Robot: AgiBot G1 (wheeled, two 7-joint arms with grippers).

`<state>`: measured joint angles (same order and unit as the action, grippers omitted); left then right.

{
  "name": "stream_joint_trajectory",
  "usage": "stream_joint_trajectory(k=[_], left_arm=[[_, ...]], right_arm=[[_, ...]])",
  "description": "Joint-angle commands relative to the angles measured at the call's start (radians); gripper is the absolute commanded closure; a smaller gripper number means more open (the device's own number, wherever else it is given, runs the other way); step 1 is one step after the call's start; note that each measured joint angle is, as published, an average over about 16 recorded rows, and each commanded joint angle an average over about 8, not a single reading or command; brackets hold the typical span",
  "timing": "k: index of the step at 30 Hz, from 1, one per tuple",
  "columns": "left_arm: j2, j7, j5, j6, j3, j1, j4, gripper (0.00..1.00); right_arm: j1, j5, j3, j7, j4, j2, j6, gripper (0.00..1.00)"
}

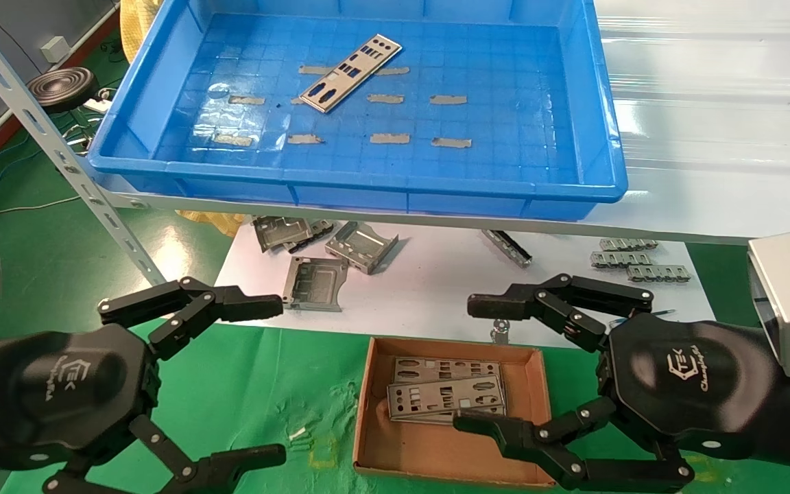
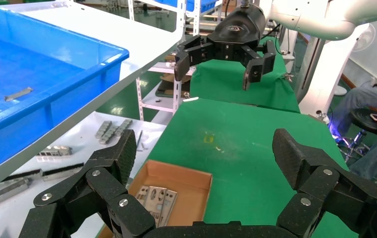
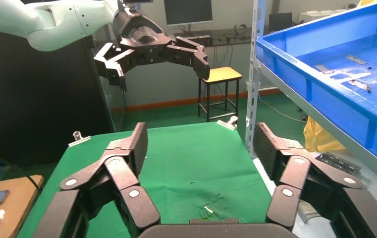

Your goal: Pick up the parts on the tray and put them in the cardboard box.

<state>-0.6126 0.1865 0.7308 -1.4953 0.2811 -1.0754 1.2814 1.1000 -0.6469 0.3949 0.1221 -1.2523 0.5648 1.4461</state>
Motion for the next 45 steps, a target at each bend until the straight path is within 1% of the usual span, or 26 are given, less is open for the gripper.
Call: stream_joint_trajectory(k=[1, 27, 31, 34, 38, 42, 45], left_arm=[[0.000, 0.000, 0.000, 0.000, 0.000, 0.000, 0.000, 0.00], [0.000, 0.000, 0.001, 0.000, 0.000, 0.000, 0.001, 0.00], [-0.015, 0.008, 0.016, 0.008, 0.010, -0.018, 0.000, 0.00], [-0.050, 0.023, 0.051, 0.033, 0.029, -0.066, -0.011, 0.00], [-0.128, 0.054, 0.134, 0.086, 0.069, -0.184, -0.072, 0.00], [-0.221, 0.080, 0.234, 0.141, 0.117, -0.330, -0.198, 0.00], [-0.295, 0.080, 0.316, 0.186, 0.154, -0.437, -0.309, 0.00]], right_arm=[[0.000, 0.000, 0.000, 0.000, 0.000, 0.000, 0.000, 1.00], [0.000, 0.000, 0.000, 0.000, 0.000, 0.000, 0.000, 1.00], [0.000, 0.000, 0.000, 0.000, 0.000, 0.000, 0.000, 1.00], [0.000, 0.000, 0.000, 0.000, 0.000, 0.000, 0.000, 1.00], [0.000, 0.000, 0.000, 0.000, 0.000, 0.000, 0.000, 1.00], [0.000, 0.000, 0.000, 0.000, 0.000, 0.000, 0.000, 1.00], [0.000, 0.000, 0.000, 0.000, 0.000, 0.000, 0.000, 1.00]])
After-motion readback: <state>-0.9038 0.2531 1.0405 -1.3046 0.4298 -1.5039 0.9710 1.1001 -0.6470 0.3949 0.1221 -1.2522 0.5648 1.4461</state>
